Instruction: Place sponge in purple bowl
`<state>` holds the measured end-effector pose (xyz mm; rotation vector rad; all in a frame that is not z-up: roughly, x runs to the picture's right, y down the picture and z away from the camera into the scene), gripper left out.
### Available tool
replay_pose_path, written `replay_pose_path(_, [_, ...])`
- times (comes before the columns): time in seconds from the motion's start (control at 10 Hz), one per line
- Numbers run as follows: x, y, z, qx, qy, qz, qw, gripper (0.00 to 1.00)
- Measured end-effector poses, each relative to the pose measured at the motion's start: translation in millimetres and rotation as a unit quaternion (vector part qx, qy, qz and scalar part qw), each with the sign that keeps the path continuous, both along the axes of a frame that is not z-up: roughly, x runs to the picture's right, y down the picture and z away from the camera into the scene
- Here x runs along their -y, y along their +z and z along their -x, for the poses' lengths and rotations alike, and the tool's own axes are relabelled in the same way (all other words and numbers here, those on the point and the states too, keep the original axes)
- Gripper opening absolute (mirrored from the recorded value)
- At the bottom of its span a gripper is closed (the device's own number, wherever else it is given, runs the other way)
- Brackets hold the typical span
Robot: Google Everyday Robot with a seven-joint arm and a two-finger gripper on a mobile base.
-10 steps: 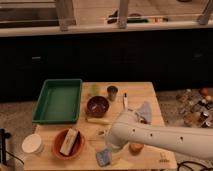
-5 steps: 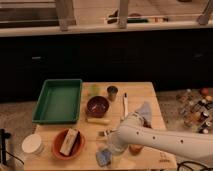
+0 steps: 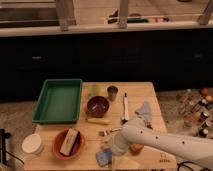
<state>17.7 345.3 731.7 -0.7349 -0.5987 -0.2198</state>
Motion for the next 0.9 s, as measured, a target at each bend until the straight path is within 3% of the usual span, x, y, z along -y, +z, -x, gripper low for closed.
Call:
replay_pose_path(0.2, [-4,1.8,0,0.002,-0.002,0.005,1.0000,0.71])
replay_pose_path(0.7, [-7,2.4,-7,0.000,-0.005,0.009,0.9999,0.18])
replay_pose_path(0.9, [-5,0.6,-12,-0.001,-0.004,0.010,0.9999,0.03])
